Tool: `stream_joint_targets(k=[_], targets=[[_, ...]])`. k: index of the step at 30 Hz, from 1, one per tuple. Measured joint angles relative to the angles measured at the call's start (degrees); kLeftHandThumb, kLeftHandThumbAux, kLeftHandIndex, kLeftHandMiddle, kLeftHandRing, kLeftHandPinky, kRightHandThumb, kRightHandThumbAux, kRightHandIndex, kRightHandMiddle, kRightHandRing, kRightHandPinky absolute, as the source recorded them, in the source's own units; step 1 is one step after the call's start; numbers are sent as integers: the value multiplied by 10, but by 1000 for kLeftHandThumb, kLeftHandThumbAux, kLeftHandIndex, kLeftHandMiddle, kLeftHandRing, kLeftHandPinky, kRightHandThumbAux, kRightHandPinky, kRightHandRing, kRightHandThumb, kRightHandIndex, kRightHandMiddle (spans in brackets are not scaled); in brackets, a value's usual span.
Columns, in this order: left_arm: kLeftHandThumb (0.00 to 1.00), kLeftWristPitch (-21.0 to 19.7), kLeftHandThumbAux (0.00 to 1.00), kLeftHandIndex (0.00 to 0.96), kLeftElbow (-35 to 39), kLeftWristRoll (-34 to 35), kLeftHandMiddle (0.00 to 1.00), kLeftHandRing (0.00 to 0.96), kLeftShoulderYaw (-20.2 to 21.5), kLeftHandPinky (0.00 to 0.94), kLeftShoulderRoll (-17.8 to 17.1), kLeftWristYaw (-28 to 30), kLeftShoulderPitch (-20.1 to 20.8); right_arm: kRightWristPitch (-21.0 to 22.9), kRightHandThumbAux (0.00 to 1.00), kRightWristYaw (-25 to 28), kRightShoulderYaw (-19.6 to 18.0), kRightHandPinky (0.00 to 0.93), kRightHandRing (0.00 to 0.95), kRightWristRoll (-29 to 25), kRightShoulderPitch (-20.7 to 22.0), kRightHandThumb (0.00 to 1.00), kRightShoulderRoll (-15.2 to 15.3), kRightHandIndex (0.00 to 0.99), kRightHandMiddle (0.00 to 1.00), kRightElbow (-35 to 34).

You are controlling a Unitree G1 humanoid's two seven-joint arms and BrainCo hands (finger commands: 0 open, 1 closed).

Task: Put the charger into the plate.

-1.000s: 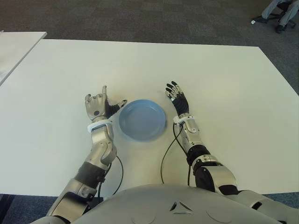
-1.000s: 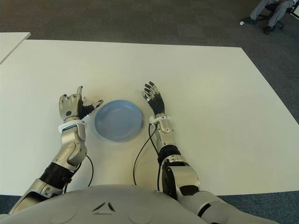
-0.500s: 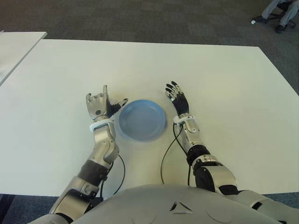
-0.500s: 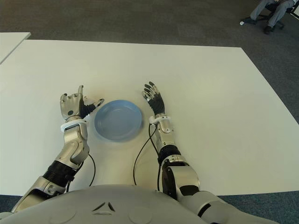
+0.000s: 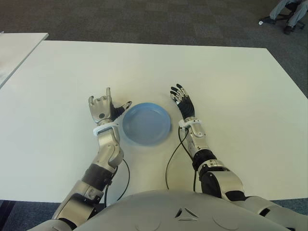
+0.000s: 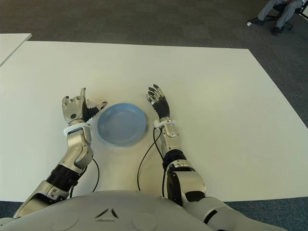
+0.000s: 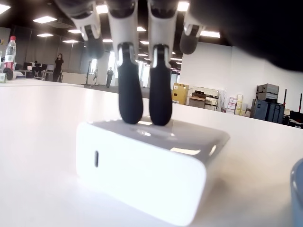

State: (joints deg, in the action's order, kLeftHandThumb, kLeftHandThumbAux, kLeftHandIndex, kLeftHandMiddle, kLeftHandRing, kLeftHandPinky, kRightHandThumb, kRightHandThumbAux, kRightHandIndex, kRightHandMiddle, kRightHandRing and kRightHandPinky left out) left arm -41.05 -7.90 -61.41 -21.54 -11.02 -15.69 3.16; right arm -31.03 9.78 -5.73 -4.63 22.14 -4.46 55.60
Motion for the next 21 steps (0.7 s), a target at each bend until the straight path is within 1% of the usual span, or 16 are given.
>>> stream_joint_targets(k=[11, 21], targets=[[143, 1, 231, 0, -1, 5, 0, 0, 6, 0, 7, -23, -3, -1, 658, 1, 0, 86, 145, 0, 2, 9, 1, 89, 196, 4], [177, 22, 284, 0, 10, 34, 0, 0, 29, 0, 16, -41, -10, -1, 677, 3, -1, 92, 145, 0, 5, 15, 1, 82, 194, 8]])
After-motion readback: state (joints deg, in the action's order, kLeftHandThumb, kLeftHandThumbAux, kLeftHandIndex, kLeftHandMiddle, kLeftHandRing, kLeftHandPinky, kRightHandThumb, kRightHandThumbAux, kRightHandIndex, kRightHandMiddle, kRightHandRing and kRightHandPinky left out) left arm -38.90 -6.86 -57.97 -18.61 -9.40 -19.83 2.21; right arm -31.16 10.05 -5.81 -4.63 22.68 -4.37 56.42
